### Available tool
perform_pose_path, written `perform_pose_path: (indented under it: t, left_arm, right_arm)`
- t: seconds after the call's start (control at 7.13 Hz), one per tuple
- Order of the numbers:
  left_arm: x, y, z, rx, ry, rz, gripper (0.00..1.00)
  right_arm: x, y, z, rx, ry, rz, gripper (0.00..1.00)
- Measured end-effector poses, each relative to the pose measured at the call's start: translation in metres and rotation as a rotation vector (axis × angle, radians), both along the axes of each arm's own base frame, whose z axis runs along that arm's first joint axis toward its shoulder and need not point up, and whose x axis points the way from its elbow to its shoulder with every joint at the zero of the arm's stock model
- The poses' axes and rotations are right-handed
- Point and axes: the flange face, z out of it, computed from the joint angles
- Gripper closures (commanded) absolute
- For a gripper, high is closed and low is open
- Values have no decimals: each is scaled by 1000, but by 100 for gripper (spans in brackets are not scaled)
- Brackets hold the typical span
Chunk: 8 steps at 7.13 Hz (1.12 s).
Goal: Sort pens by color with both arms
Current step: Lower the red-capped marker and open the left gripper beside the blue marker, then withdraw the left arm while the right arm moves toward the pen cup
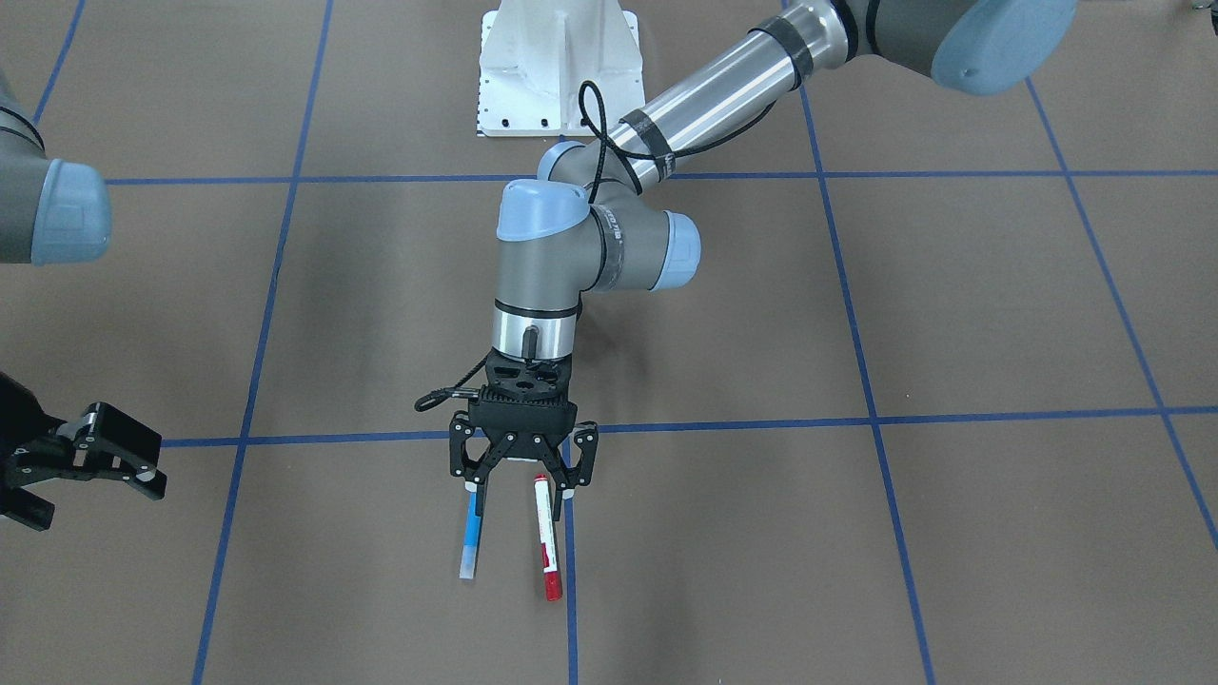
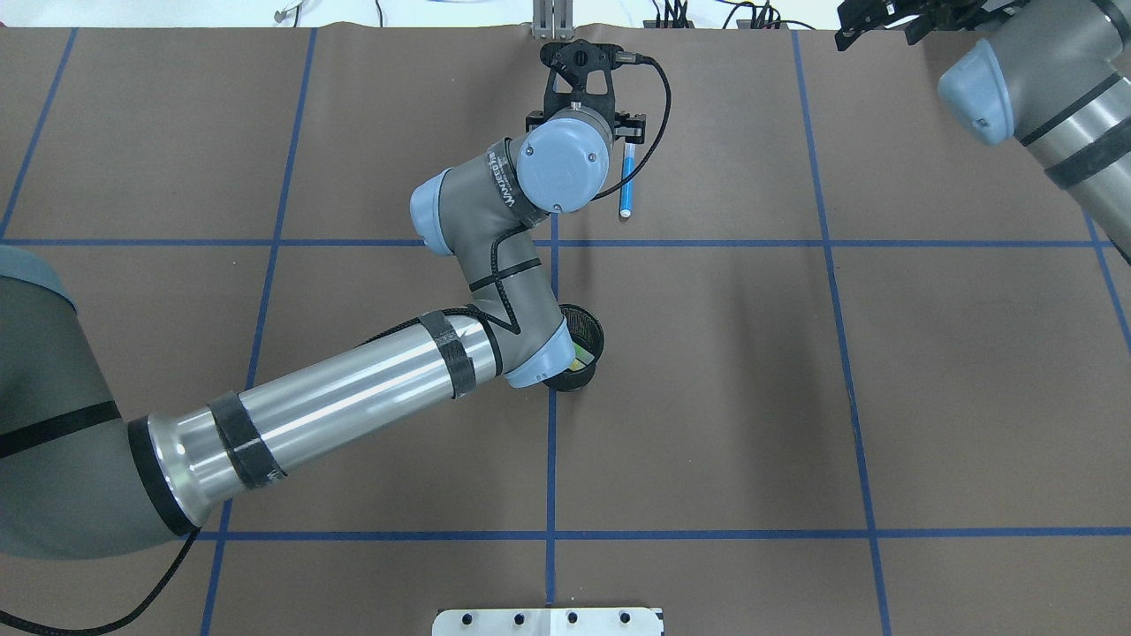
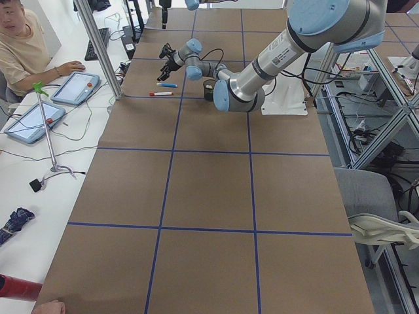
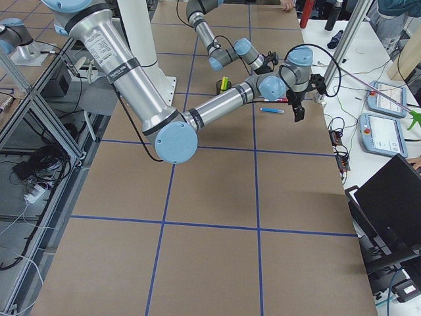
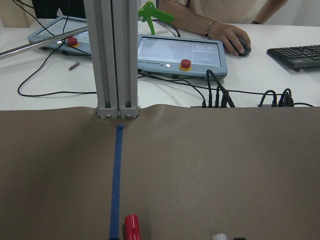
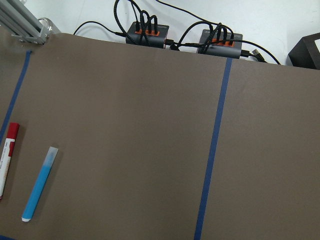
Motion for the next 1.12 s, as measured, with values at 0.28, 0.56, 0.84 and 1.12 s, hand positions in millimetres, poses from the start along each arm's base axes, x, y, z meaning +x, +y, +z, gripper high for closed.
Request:
perform_pose_path:
  t: [0.28, 0.56, 0.84, 1.12]
  left_arm:
    - [-9, 9, -24, -11, 16, 31, 1]
    - [-28, 27, -59, -91, -33, 99, 0]
    - [-54, 52, -88, -189, -78, 198, 0]
    - [-93, 75, -105, -322, -132, 294, 0]
  right_arm:
    - [0, 0, -1, 0, -1, -1, 0]
    - [0, 0, -6, 0, -7, 0, 0]
    - [0, 5, -20, -14, -7, 0, 0]
    - [4, 20, -56, -51, 4, 1, 0]
